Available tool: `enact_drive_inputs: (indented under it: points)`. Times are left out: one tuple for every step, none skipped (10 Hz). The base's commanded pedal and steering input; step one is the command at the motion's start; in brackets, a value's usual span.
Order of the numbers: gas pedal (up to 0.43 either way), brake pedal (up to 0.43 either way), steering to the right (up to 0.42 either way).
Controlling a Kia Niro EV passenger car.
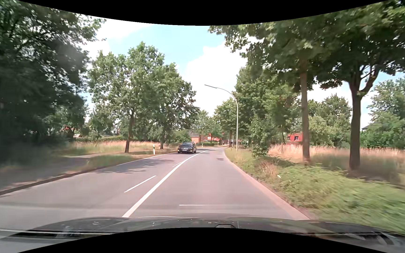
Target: Follow the waypoints while adhering to traffic rules and regulations
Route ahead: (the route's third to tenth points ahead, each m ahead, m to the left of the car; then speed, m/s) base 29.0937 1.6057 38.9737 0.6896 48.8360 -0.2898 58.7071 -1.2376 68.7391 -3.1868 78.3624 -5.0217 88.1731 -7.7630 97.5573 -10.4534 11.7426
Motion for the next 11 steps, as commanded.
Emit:
enact_drive_inputs:
  points:
    - [0.138,0.0,0.005]
    - [0.138,0.0,0.003]
    - [0.138,0.0,0.003]
    - [0.138,0.0,0.003]
    - [0.138,0.0,0.003]
    - [0.138,0.0,0.003]
    - [0.138,0.0,0.003]
    - [0.138,0.0,0.003]
    - [0.138,0.0,0.003]
    - [0.138,0.0,0.003]
    - [0.138,0.0,0.003]
